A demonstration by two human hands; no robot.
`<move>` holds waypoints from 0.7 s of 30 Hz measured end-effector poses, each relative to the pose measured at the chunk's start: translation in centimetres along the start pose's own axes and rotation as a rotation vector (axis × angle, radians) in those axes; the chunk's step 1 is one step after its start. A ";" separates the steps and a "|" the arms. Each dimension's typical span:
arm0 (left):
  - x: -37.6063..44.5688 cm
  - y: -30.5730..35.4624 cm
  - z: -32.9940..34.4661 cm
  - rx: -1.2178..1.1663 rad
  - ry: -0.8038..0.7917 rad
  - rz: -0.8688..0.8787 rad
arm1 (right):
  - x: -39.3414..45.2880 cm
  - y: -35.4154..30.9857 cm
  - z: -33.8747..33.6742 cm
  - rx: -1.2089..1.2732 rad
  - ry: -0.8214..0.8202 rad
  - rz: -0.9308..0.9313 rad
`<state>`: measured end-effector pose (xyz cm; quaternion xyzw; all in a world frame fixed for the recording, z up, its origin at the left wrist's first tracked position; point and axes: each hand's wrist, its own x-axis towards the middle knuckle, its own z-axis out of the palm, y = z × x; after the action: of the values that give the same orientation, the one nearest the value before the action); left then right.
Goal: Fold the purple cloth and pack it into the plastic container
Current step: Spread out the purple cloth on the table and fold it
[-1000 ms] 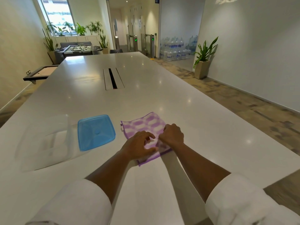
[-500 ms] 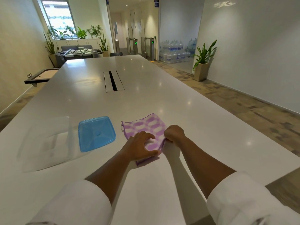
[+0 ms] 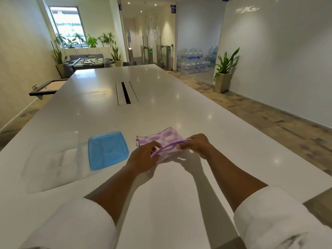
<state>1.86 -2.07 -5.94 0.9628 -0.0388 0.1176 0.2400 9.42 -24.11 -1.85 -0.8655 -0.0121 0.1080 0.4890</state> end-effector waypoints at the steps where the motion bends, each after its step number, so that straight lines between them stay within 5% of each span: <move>1: 0.0 -0.2 -0.5 -0.009 0.023 -0.016 | 0.0 0.2 -0.2 -0.035 0.006 -0.032; 8: 0.1 -1.4 -2.7 -0.111 0.154 -0.006 | -0.4 0.5 0.1 -0.106 0.066 -0.172; 13: 0.0 -2.0 -4.0 -0.171 0.108 0.047 | -0.7 0.5 0.3 0.008 0.081 -0.247; 21: -0.1 -2.3 -5.0 -0.316 -0.001 -0.112 | -0.5 1.6 0.2 0.015 0.017 -0.106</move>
<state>1.03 2.35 -2.72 0.9138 -0.0032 0.0960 0.3947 8.77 -24.83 -3.21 -0.8608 -0.0531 0.0747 0.5007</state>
